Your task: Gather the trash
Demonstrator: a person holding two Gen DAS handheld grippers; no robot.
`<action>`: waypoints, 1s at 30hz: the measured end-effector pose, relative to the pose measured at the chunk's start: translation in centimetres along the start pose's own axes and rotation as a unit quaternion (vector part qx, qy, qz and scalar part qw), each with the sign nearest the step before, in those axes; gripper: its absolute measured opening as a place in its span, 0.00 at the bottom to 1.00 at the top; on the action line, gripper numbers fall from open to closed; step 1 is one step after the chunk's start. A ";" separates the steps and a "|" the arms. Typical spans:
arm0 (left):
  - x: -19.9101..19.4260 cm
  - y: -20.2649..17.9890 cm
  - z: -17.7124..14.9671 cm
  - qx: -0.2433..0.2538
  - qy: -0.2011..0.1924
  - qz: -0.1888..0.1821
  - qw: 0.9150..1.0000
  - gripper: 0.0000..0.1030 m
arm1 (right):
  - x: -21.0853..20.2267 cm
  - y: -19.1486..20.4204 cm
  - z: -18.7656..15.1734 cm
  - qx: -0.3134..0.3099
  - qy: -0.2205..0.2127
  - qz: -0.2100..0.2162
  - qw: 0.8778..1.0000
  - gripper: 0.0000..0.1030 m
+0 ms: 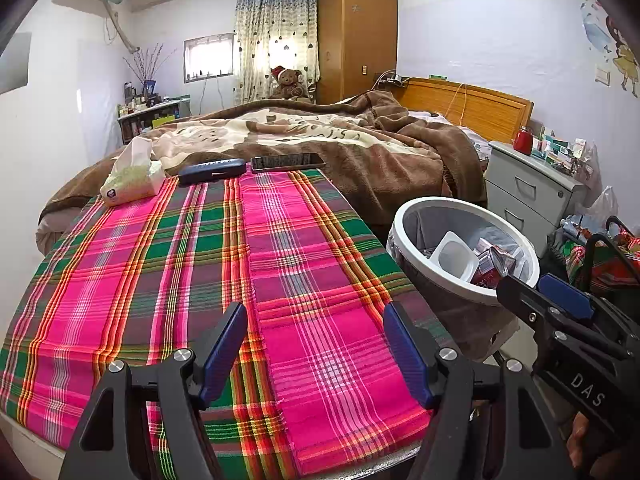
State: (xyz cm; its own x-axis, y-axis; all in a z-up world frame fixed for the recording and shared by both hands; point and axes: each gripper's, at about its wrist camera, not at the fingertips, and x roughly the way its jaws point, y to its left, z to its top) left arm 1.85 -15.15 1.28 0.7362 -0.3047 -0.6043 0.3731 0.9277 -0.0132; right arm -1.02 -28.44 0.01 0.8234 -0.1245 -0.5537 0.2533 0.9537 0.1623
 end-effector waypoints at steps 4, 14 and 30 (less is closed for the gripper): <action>0.0 0.0 0.1 0.000 0.000 0.000 1.000 0.68 | -0.1 -0.1 0.0 0.001 -0.001 0.000 1.000 0.62; -0.1 0.0 -0.1 0.002 -0.002 -0.001 1.000 0.68 | -0.1 -0.1 0.0 0.002 -0.001 0.001 1.000 0.62; -0.2 0.0 -0.1 0.002 -0.002 0.000 1.000 0.68 | -0.3 -0.1 0.0 0.003 0.000 0.000 1.000 0.62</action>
State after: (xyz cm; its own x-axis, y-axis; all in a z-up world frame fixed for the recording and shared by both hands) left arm 1.60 -15.02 1.32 0.7384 -0.3059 -0.6010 0.3755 0.9268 -0.0104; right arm -1.29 -28.52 0.10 0.8229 -0.1248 -0.5543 0.2566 0.9521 0.1665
